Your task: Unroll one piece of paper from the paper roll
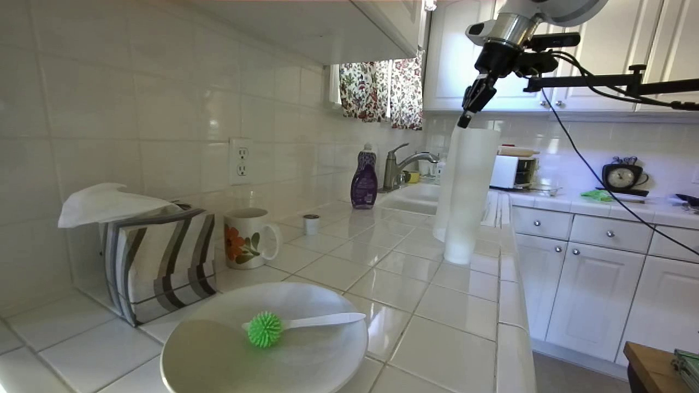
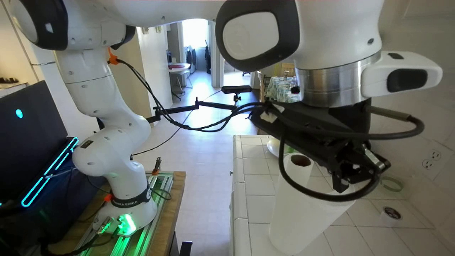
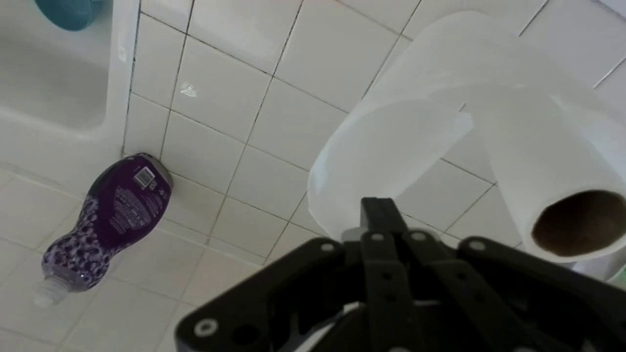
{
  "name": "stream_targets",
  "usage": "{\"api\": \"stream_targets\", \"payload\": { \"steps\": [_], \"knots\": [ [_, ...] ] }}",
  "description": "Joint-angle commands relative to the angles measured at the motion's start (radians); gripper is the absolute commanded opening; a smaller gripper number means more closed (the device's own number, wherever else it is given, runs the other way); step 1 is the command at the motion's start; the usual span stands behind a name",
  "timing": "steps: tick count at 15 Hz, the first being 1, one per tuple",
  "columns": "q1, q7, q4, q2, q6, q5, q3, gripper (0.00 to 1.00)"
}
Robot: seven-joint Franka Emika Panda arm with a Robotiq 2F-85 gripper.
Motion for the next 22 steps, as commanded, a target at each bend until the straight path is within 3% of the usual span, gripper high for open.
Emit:
{"api": "stream_targets", "payload": {
  "steps": [1,2,5,12,18,22],
  "knots": [
    [0.010,0.057,-0.037,-0.027,0.024,-0.049,0.009,0.26],
    [0.012,0.066,-0.039,-0.028,0.026,-0.053,0.011,0.27],
    [0.019,0.077,-0.035,-0.036,0.017,-0.051,0.014,0.47],
    [0.018,0.119,-0.003,-0.136,-0.170,-0.120,0.020,0.96],
    [0.030,0.157,0.067,-0.246,-0.474,-0.106,-0.001,1.00],
    [0.029,0.247,0.099,-0.286,-0.536,-0.122,0.003,1.00]
  ]
}}
